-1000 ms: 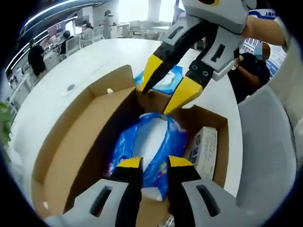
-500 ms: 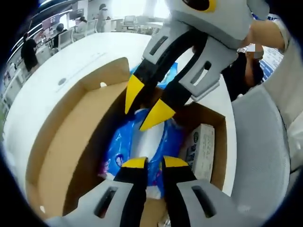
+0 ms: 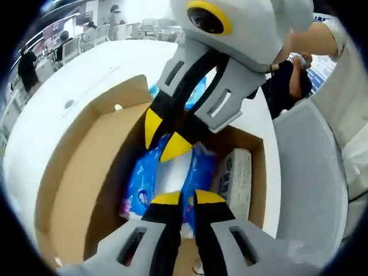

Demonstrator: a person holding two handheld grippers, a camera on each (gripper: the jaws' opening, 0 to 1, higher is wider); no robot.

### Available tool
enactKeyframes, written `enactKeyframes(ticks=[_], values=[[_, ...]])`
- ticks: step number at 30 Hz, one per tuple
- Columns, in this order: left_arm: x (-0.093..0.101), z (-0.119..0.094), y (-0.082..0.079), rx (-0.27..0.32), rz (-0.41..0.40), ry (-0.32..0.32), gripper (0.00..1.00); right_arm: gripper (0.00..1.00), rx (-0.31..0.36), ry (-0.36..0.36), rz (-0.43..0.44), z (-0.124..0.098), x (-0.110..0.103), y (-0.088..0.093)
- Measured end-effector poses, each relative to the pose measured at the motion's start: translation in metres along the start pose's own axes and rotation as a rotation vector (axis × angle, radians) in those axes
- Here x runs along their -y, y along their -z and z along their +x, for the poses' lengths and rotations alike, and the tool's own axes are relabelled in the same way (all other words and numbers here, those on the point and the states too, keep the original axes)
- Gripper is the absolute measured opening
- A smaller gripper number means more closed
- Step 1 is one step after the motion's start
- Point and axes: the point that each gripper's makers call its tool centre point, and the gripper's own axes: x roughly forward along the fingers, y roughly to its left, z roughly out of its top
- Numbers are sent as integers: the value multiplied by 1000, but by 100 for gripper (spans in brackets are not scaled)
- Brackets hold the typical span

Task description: Operate the shoe box by opening the lid, removing the specified soft item, and placing it in the target area until the item is outside and the box remains undamaged.

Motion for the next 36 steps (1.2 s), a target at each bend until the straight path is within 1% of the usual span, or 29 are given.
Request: enactKeyframes(ticks=[3,6,9,11,15,16,18,23,28,32,36], values=[[3,0,3,-11,2,7,0,0,2,-1,13,0,1,0],[3,-1,5,-16,-3,3,0,0,1,4,14,0,2,0],[1,-4,5,-2,-17,-10,0,0,2,6,14,-1,2,0],[0,-6,1,15,-4,-19,0,0,3,6,11,-2,1,-1],[-2,-10,-12,60,18,-40,0,0,3,5,9,-3,0,0],[-2,-10,-15,72,26,-41,1,0,3,5,9,-3,0,0],[0,-10,-18,77,32,-35,5,0,2,5,7,-3,0,0],[6,-4,-17,67,60,-6,13,0,3,6,9,-4,0,0],[4,3,-13,48,86,1,19,0,5,4,13,-4,-2,-1],[3,9,-9,16,118,5,15,0,7,6,17,-4,-1,0],[3,10,-7,10,126,4,12,0,10,8,22,-4,0,-1]])
